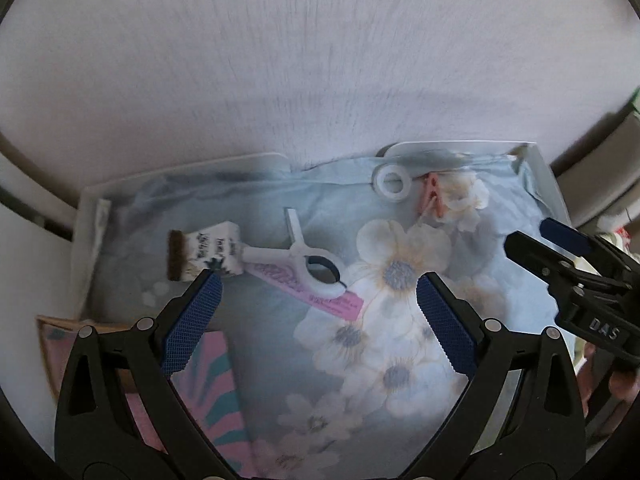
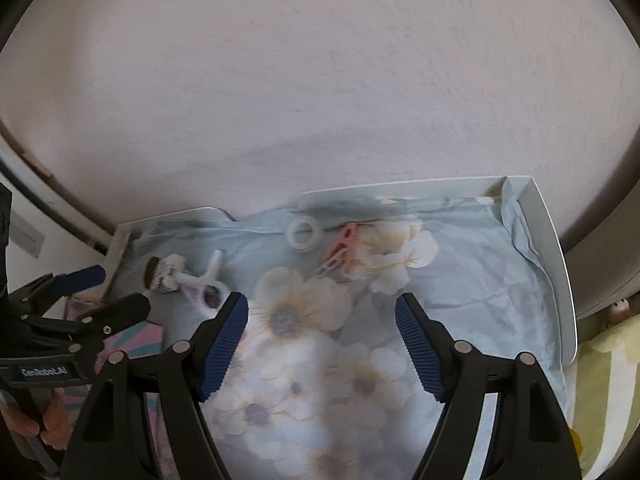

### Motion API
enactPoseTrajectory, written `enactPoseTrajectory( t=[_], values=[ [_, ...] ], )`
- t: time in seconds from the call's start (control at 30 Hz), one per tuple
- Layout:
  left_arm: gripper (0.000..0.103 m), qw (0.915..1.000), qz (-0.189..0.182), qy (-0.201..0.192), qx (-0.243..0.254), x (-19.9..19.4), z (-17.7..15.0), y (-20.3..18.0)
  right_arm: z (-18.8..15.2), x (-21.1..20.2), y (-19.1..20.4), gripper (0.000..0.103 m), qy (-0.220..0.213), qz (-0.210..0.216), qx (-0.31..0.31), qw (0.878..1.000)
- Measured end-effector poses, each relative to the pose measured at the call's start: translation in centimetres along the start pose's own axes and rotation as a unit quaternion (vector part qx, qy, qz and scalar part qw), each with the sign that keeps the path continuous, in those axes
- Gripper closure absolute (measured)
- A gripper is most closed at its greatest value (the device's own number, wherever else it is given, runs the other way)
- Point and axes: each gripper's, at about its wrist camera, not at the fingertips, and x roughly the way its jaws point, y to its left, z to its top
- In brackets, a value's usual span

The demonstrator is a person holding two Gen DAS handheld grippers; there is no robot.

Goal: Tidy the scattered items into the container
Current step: 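Move both tools back over the tray toward the clips, then grasp the pink clothespin with the right tool while the left tool approaches the white clip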

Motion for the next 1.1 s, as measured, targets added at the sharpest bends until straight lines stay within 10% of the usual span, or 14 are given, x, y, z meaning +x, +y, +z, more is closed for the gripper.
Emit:
enactPoseTrajectory(
  t=[0.83, 1.0, 1.1],
  values=[
    [0.008, 0.9931, 0.051, 0.037, -0.099, 10.3, 0.5, 1.2, 2.3, 10.8, -1.0, 0.031, 0.034, -0.051, -0.052, 0.997],
    [0.031, 0.9942, 0.061, 0.015, -0.088, 9.5, 0.1, 1.3, 1.7, 11.3, -0.7, 0.049, 0.034, -0.062, -0.076, 0.995],
    [0.065, 0.9953, 0.050, 0.009, -0.083, 9.2, 0.0, 1.3, 1.4, 11.3, -0.5, 0.066, 0.028, -0.076, -0.096, 0.992]
  ],
)
